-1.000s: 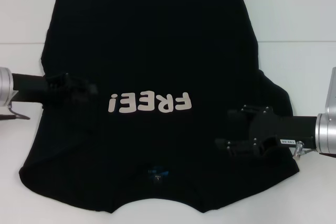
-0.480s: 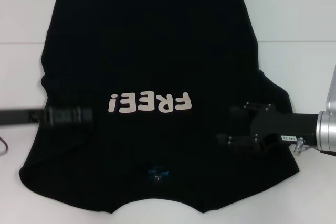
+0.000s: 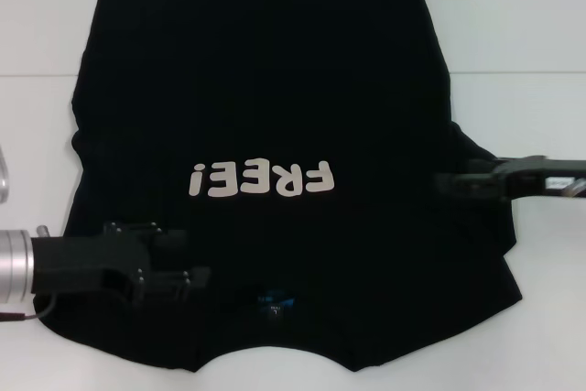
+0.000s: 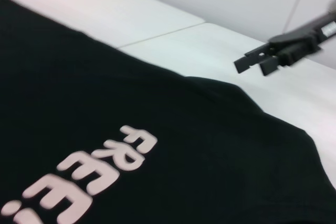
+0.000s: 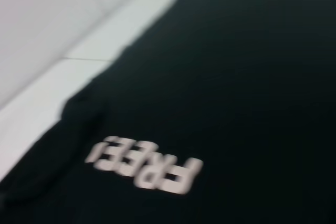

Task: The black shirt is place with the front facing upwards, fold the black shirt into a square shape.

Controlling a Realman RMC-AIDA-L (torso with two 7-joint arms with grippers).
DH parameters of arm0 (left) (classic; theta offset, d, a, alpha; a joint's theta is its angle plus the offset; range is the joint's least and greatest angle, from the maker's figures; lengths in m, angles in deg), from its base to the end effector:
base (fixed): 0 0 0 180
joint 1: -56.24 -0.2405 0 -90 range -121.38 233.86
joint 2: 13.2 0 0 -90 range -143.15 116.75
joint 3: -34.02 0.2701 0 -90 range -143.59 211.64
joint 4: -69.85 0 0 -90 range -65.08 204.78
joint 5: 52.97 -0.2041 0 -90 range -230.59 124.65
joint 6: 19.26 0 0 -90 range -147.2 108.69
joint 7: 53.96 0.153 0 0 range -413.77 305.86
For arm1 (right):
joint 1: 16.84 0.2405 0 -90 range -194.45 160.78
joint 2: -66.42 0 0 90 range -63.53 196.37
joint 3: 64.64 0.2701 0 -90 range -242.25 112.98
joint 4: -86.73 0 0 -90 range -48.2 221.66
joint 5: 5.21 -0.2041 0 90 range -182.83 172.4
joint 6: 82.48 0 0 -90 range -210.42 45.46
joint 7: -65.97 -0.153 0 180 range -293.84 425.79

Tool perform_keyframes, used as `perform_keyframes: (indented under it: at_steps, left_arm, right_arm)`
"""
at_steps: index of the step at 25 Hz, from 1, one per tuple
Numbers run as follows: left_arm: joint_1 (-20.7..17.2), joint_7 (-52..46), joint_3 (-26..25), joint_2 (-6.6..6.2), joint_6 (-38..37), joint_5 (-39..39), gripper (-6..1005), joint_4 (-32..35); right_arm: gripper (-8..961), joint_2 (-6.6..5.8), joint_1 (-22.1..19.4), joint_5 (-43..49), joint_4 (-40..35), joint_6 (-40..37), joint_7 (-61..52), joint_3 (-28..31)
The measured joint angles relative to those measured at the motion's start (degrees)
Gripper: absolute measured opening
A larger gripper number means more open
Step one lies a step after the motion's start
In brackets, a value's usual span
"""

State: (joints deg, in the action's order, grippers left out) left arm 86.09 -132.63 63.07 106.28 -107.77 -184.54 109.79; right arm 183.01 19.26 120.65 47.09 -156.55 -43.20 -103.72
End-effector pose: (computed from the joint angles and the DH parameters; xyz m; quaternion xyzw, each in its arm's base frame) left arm -0.3074 0.3230 -0.0089 -0.9449 -0.2490 -0.1499 0.1503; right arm 0.2819 0.3908 0.0059 -0.8736 0.4171 0.1516 0.1996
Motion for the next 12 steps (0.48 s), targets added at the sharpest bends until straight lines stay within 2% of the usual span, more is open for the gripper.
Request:
perform_keyframes:
  at_steps: [3, 8, 10, 12]
  left_arm:
    - [-0.56, 3.22, 0.11, 0.84, -0.95, 0.00, 736, 1.52]
    - [-1.65, 9.46, -0.55, 1.32, -3.45, 2.63, 736, 2.53]
    - [-2.01, 10.66, -0.55, 1.39, -4.39, 4.56, 756, 2.68]
    - [-2.44, 11.14, -0.54, 1.40, -5.11, 6.40, 775, 2.68]
  right_arm:
    - [852, -2.44, 1.32, 6.52, -3.10, -1.91, -13.54, -0.12]
    - [851, -6.04, 4.34, 16.45, -6.83, -6.33, -31.60, -0.17]
    - [851, -6.82, 5.72, 19.63, -6.83, -8.04, -35.53, -0.19]
    - [850, -6.96, 6.90, 22.63, -6.59, -8.59, -37.52, -0.20]
